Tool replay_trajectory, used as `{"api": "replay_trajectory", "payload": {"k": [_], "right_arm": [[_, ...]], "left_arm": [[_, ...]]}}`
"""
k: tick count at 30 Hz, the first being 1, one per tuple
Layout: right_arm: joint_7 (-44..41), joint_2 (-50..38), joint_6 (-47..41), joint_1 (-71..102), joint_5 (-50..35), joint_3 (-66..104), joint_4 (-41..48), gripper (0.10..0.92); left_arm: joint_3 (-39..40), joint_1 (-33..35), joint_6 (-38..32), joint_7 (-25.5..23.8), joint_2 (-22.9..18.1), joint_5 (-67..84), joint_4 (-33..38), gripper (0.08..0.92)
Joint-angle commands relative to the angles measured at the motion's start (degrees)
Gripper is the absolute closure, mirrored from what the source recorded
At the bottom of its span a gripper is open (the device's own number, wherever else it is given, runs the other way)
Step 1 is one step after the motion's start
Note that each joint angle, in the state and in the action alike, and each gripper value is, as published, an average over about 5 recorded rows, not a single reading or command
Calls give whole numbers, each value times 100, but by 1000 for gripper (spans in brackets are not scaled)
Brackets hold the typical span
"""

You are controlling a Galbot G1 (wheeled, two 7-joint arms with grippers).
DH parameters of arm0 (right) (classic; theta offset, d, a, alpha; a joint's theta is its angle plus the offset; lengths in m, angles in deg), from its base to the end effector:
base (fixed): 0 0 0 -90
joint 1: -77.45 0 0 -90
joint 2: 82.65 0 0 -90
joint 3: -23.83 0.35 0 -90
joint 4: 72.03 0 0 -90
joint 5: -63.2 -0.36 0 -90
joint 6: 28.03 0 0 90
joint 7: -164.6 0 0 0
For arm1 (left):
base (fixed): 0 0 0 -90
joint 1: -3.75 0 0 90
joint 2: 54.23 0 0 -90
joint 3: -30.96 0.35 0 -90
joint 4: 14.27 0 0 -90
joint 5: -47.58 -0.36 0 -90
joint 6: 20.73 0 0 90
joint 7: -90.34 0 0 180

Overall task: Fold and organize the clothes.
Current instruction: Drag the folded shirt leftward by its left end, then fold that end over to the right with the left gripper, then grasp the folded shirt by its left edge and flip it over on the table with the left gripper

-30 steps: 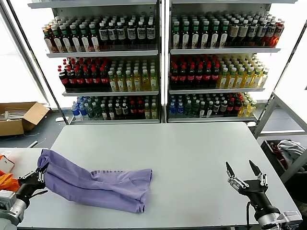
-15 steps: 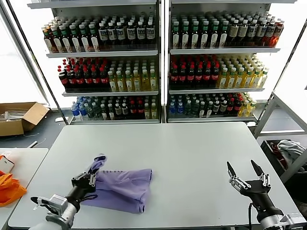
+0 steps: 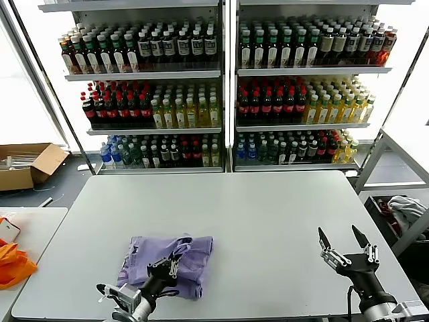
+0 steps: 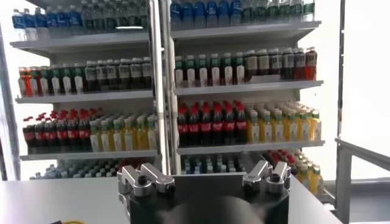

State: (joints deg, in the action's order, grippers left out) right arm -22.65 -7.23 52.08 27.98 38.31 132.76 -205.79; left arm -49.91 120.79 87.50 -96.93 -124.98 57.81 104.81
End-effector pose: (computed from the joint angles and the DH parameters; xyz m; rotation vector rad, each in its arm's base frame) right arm 0.1372 -0.1071 -0.2180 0.1196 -3.0789 -0.0531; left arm 0.1941 0.0106 -0.3031 -0.5791 -2.7417 -0.0984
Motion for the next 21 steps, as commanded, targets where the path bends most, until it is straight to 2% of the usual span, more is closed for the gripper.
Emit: {"api": "replay_trajectory", "payload": {"k": [1, 5, 11, 17, 21], "right_arm": [[0, -12, 3, 14, 5, -18, 22, 203], [0, -61, 0, -13, -20, 5, 34, 203], [-1, -58, -5, -38, 24, -122, 7, 203], [4, -75, 36, 20, 56, -225, 10, 203], [21, -81, 49, 25, 71, -287, 27, 203]], "left_arm": [[416, -82, 89, 14, -254, 85, -319, 868], [390, 26, 99, 18, -293, 238, -78, 768], [-79, 181, 388, 273, -374, 1667, 1180, 568], [-1701, 373, 435, 437, 57, 3125, 1826, 404], [-2921, 422, 485, 459, 334, 3161, 1381, 274]]}}
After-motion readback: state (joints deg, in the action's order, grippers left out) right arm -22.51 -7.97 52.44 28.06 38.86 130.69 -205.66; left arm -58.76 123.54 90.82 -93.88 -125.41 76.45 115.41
